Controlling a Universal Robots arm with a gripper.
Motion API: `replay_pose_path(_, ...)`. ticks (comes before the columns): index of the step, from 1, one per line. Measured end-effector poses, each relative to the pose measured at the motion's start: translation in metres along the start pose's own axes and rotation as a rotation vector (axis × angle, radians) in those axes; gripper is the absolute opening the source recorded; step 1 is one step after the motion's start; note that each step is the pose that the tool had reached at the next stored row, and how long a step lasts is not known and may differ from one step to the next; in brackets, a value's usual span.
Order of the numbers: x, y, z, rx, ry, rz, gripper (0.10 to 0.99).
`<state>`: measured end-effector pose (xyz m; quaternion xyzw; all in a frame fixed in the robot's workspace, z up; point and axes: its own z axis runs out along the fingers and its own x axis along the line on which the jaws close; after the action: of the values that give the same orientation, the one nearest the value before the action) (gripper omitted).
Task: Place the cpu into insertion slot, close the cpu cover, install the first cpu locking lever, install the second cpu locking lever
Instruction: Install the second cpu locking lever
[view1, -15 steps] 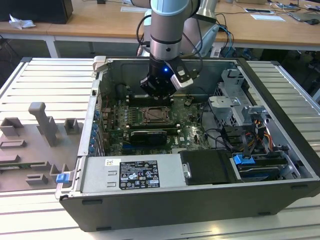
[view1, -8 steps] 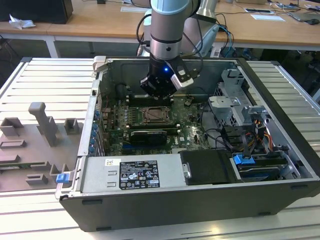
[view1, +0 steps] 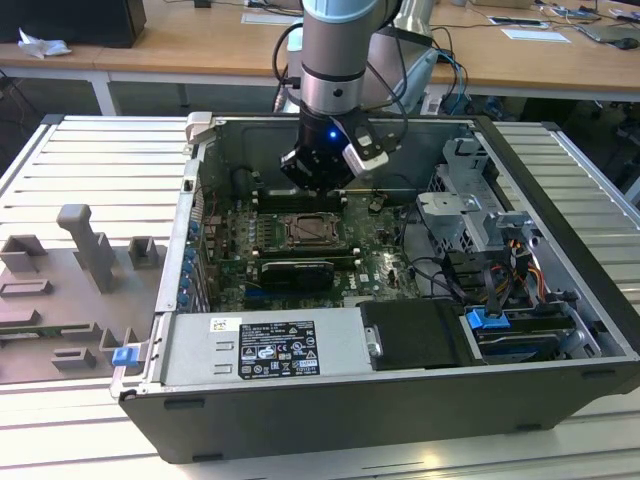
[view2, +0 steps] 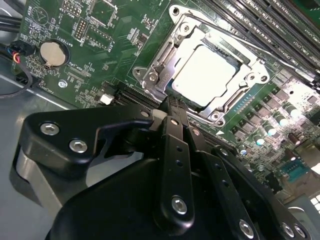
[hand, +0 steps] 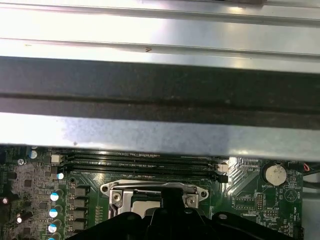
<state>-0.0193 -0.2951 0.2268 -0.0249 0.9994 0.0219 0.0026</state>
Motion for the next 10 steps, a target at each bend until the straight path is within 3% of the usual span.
replay_pose_path(5, 0.0001, -0.0011, -0.0013, 0.000, 0.0001, 0.000, 0.106)
replay_pose_path(10, 0.0000, -0.0007, -0.0101, 0.000, 0.0000, 0.000, 0.106)
